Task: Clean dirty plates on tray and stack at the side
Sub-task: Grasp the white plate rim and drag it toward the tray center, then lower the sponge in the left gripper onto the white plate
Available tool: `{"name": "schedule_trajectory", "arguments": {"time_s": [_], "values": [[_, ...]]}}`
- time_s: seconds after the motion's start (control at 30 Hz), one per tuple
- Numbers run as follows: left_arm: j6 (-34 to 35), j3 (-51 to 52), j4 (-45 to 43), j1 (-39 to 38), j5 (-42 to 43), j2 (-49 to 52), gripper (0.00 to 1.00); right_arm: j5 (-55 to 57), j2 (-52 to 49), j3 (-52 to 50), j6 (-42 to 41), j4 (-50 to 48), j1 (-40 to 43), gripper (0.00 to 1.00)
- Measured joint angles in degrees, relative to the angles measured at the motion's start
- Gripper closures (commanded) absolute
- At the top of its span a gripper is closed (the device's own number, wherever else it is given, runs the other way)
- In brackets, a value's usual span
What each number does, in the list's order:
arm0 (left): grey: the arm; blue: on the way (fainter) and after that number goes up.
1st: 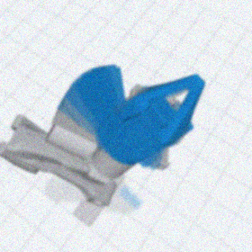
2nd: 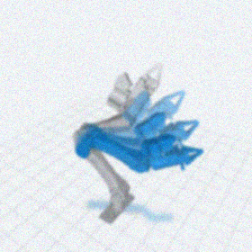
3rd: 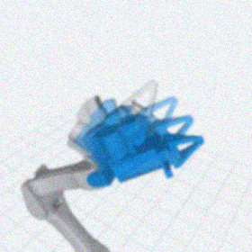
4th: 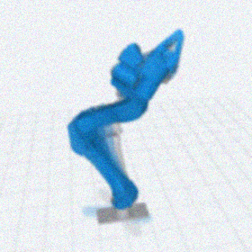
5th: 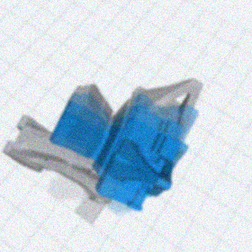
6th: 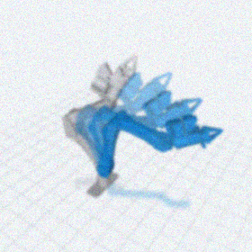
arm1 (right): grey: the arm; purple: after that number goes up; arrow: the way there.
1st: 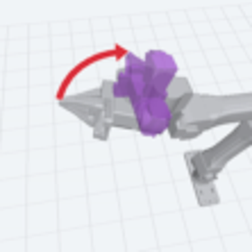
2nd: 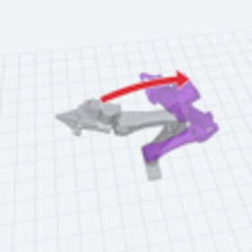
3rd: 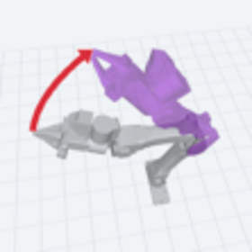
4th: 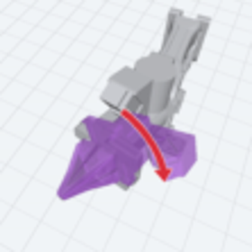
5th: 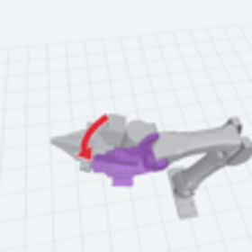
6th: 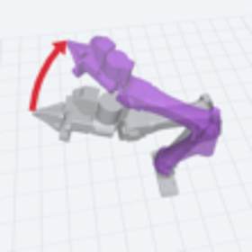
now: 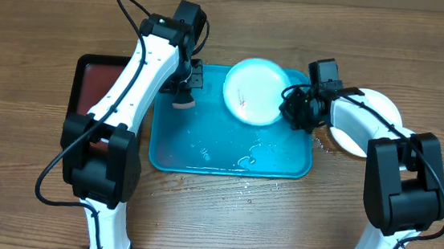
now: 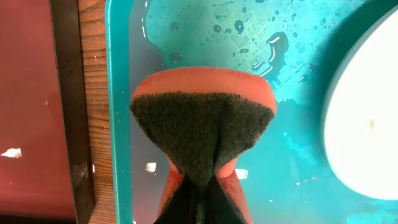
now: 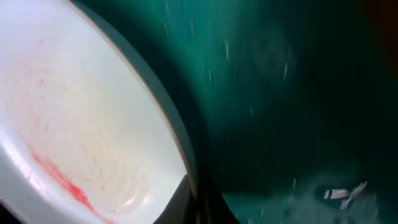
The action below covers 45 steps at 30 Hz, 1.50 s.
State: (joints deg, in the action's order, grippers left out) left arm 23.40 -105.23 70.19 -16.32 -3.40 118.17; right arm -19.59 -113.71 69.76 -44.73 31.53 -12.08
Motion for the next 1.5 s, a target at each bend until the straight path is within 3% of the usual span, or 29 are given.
{"name": "schedule_trajectory", "arguments": {"time_s": [0.17, 0.23, 0.4, 0.53, 0.67, 0.97, 1.07, 1.17, 1.27, 1.5], "values": [[0.0, 0.0, 0.0, 0.0, 0.0, 0.0, 0.96, -5.27, 0.02, 0.48, 5.64, 9.01, -3.89, 0.95], [0.0, 0.0, 0.02, 0.0, 0.0, 0.0, 0.96, -6.16, 0.04, 0.66, 8.35, 12.28, -6.03, 0.9], [0.0, 0.0, 0.02, 0.0, 0.0, 0.0, 0.96, -4.83, -0.02, 2.71, 16.81, 20.39, -10.12, 0.56], [0.0, 0.0, 0.0, 0.0, 0.0, 0.0, 0.96, 1.01, -0.07, 5.6, 22.58, 21.38, -9.94, 0.25], [0.0, 0.0, -0.2, 0.0, 0.0, 0.0, 0.96, 7.26, -0.07, 6.86, 28.2, 16.7, -9.66, 0.22], [0.0, 0.0, -0.2, 0.0, 0.0, 0.0, 0.96, 12.09, -0.17, 6.91, 39.63, 11.58, -9.73, 0.36], [0.0, 0.0, -0.44, 0.0, 0.0, 0.0, 0.96, 12.48, -0.42, 6.91, 41.66, 9.81, -9.77, 0.48], [0.0, 0.0, -0.44, 0.0, 0.0, 0.0, 0.96, 12.52, -0.61, 6.91, 42.88, 8.76, -9.77, 0.78], [0.0, 0.0, -0.42, 0.0, 0.0, 0.0, 0.96, 12.39, -1.05, 6.91, 43.45, 8.63, -9.81, 0.96], [0.0, 0.0, -0.44, 0.0, 0.0, 0.0, 0.96, 10.86, -1.22, 7.3, 39.01, 13.64, -9.88, 0.96]]}}
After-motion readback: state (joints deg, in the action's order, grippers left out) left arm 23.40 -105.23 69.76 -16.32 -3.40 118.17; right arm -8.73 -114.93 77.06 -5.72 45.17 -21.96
